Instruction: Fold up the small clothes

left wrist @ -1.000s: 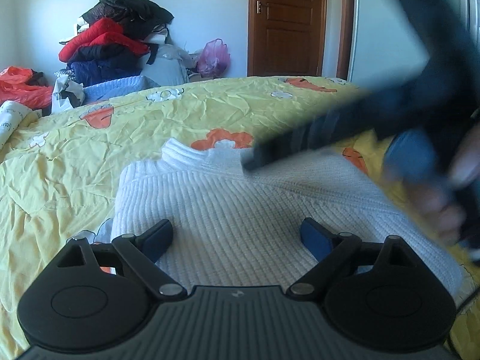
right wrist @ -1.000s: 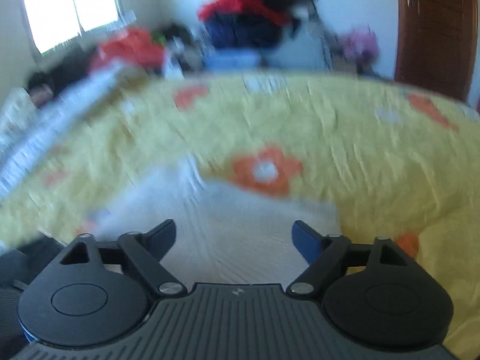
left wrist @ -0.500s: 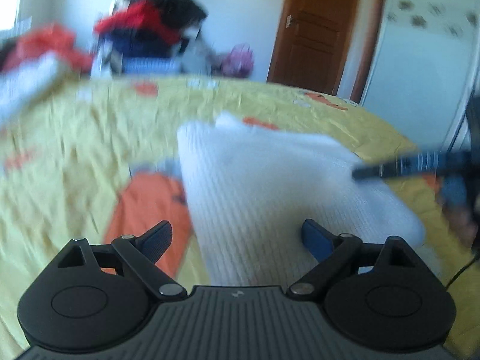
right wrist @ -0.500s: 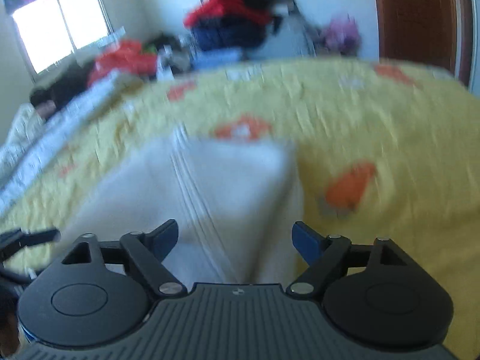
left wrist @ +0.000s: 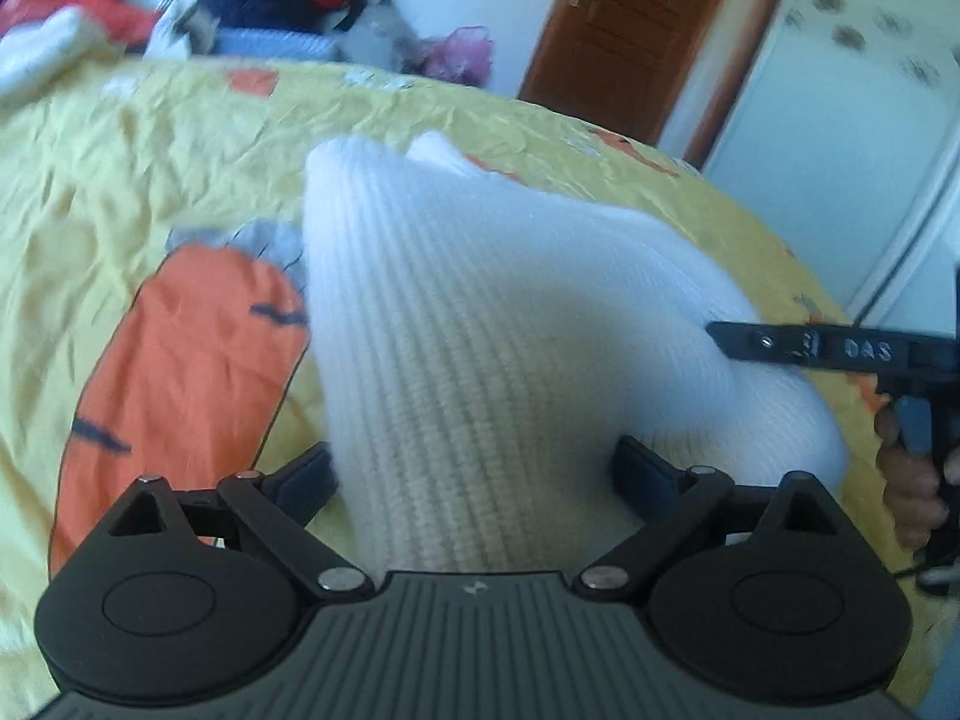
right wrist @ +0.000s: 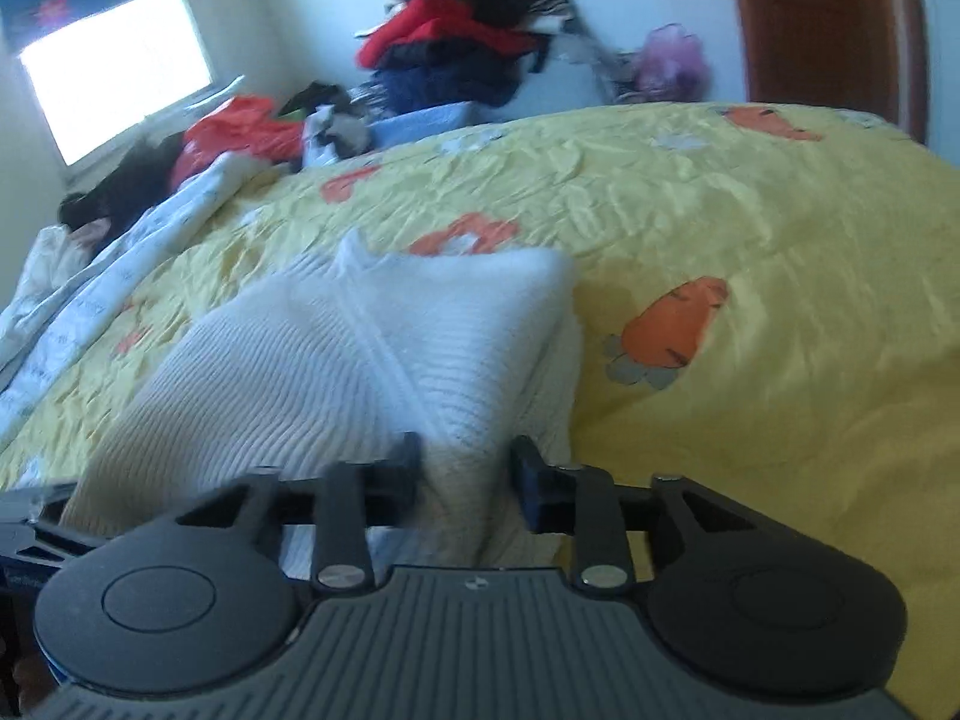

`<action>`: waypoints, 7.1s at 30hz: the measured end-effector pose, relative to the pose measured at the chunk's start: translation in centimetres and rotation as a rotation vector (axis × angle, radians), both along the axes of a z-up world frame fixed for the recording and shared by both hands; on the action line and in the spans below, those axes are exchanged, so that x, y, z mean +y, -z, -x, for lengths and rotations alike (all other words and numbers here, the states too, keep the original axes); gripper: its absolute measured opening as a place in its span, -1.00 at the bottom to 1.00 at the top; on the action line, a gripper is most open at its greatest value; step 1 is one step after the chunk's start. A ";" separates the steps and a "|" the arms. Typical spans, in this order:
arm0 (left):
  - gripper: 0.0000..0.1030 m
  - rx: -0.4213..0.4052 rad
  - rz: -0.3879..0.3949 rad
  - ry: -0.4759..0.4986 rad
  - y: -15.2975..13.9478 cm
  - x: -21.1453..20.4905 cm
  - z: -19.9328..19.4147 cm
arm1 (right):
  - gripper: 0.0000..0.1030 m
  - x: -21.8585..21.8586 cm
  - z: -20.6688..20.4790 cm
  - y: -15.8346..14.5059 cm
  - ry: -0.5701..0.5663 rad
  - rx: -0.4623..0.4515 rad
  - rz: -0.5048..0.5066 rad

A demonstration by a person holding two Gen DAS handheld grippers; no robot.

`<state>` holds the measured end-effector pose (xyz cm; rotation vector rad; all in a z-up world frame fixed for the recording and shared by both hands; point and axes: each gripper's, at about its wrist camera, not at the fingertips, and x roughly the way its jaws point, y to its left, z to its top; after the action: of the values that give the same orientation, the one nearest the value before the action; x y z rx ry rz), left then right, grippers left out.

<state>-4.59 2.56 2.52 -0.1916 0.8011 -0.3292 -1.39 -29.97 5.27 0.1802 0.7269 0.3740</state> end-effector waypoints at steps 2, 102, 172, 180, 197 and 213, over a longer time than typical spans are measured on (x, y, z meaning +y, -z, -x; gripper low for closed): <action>0.91 -0.026 -0.033 -0.013 -1.1 0.0 1.1 | 0.29 -0.6 0.8 -0.9 0.033 0.000 -0.012; 1.00 -0.088 -0.308 -0.144 1.5 -3.7 7.1 | 0.99 5.1 11.0 6.1 0.198 -0.085 0.265; 1.00 -0.090 -0.307 -0.145 1.5 -3.6 7.2 | 0.99 5.1 11.1 6.2 0.198 -0.086 0.264; 1.00 -0.090 -0.307 -0.145 1.5 -3.6 7.2 | 0.99 5.1 11.1 6.2 0.198 -0.086 0.264; 1.00 -0.090 -0.307 -0.146 1.5 -3.6 7.2 | 0.99 5.1 11.1 6.2 0.198 -0.086 0.264; 1.00 -0.090 -0.307 -0.145 1.5 -3.6 7.2 | 0.99 5.1 11.1 6.2 0.198 -0.086 0.264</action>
<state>-11.79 -1.06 1.00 0.0532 0.7342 -0.0748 -12.51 -24.86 -0.91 -0.0139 0.6596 0.0941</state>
